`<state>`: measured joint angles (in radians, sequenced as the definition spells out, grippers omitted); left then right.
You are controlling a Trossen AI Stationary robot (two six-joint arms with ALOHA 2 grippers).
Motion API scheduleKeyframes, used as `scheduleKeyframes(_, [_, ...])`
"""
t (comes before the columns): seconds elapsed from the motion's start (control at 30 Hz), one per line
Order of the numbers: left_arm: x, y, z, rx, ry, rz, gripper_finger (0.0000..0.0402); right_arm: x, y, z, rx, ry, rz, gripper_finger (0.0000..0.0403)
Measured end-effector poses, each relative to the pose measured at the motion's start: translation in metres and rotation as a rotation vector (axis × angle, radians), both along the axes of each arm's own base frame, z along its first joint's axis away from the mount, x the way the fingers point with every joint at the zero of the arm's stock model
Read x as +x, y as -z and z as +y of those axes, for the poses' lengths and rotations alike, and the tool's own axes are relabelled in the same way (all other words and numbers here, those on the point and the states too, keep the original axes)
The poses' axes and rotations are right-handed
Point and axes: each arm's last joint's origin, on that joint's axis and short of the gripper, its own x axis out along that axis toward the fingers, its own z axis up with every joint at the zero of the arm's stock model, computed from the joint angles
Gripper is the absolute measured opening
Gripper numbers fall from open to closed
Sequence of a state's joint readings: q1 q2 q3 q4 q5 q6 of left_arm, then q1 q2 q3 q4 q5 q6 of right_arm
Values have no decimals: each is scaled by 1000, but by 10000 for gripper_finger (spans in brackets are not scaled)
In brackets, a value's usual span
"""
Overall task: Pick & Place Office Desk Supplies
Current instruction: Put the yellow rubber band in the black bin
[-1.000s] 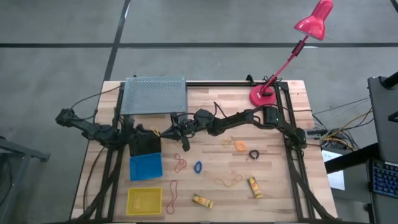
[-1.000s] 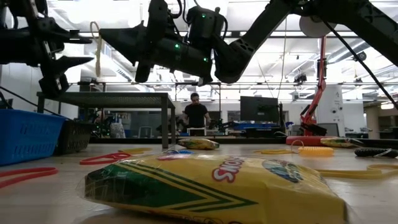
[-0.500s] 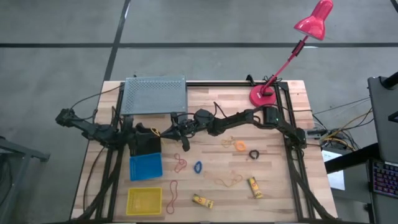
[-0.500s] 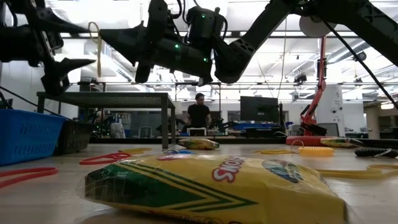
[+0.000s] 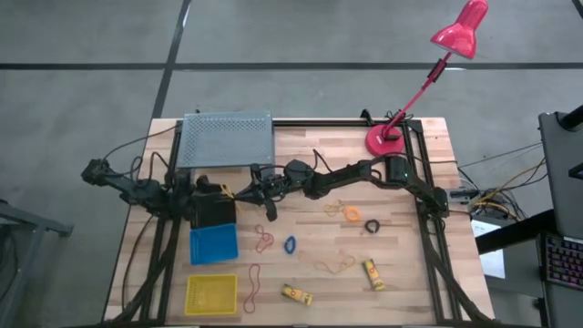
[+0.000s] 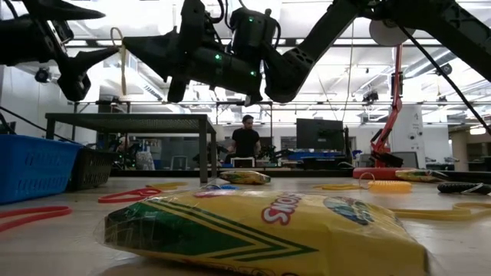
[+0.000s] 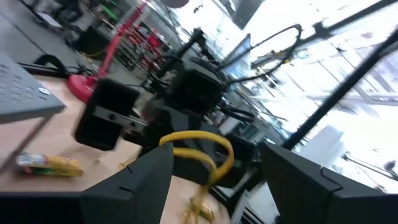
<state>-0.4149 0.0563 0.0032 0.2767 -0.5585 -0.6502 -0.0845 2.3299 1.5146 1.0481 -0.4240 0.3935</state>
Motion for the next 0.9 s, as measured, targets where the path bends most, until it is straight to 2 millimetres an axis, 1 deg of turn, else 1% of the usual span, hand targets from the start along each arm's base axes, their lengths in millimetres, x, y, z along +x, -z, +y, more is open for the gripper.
scheduleKeyframes(0.13, [0,0,2,-10,-51,5,247,0,1,1,1,-2,9,8])
scheduleKeyframes(0.4, [0,0,1,-67,-25,-7,247,1,2,2,2,-5,24,8])
scheduleKeyframes(0.57, [0,0,1,-69,-25,-7,246,1,3,2,1,-7,25,8])
scheduleKeyframes(0.9, [0,4,3,-65,-89,32,219,1,4,5,0,-14,37,8])
